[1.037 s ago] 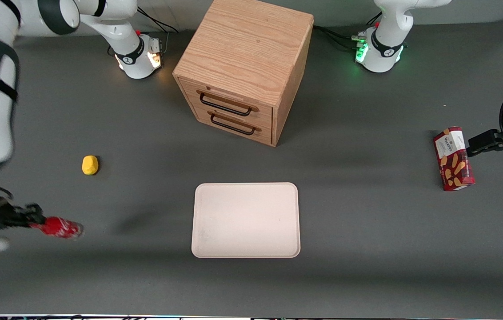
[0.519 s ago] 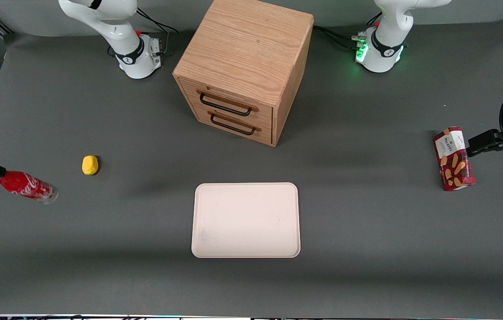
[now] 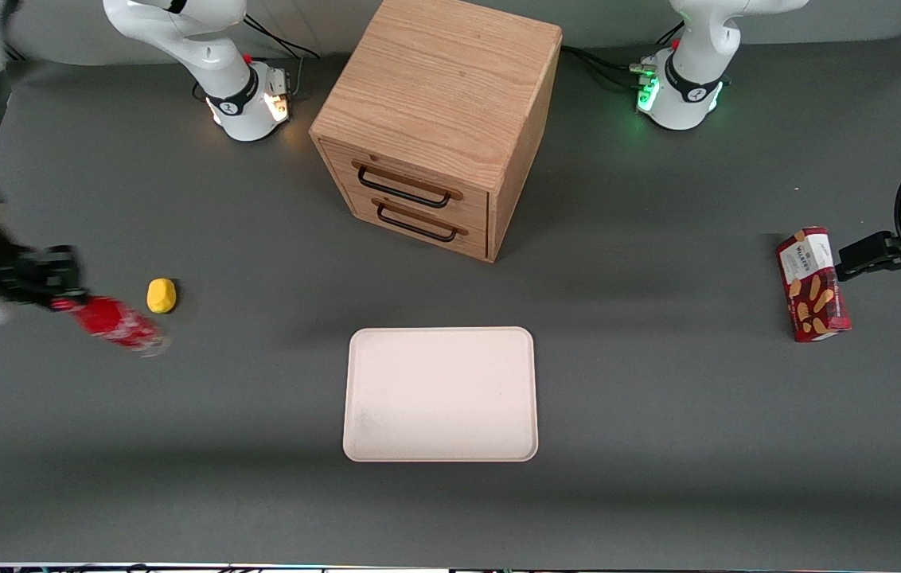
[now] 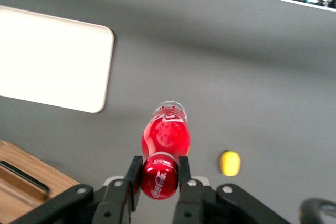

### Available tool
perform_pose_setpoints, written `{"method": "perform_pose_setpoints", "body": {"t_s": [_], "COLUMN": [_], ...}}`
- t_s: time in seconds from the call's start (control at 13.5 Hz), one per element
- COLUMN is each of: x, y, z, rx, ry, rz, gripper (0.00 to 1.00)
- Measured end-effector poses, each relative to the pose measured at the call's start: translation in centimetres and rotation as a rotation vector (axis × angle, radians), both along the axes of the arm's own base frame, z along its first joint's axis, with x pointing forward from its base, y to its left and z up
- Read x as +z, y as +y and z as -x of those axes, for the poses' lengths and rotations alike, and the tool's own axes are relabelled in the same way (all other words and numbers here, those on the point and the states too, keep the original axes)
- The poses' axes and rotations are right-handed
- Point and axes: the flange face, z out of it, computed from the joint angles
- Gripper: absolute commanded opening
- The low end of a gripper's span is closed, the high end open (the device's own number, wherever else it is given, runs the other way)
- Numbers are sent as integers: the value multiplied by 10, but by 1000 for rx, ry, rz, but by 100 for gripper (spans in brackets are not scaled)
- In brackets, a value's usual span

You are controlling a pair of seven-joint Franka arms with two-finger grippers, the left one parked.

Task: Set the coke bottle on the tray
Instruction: 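Lift the bottle and carry it toward the white tray, then lower the bottle onto the white tray and open the right gripper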

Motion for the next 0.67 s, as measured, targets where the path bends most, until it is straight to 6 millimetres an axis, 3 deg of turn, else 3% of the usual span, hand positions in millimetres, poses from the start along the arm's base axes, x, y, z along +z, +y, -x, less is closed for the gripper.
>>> {"method": "perform_pose_setpoints", "body": {"t_s": [0.22, 0.37, 0.52, 0.67], "x": [-11, -22, -31, -40], "y": [103, 154, 182, 189], "z": [17, 25, 28, 24], "rx": [-109, -174, -213, -222], "ry": [-17, -30, -44, -48], "rz": [-16, -30, -44, -47], "gripper": [0, 0, 0, 0]}}
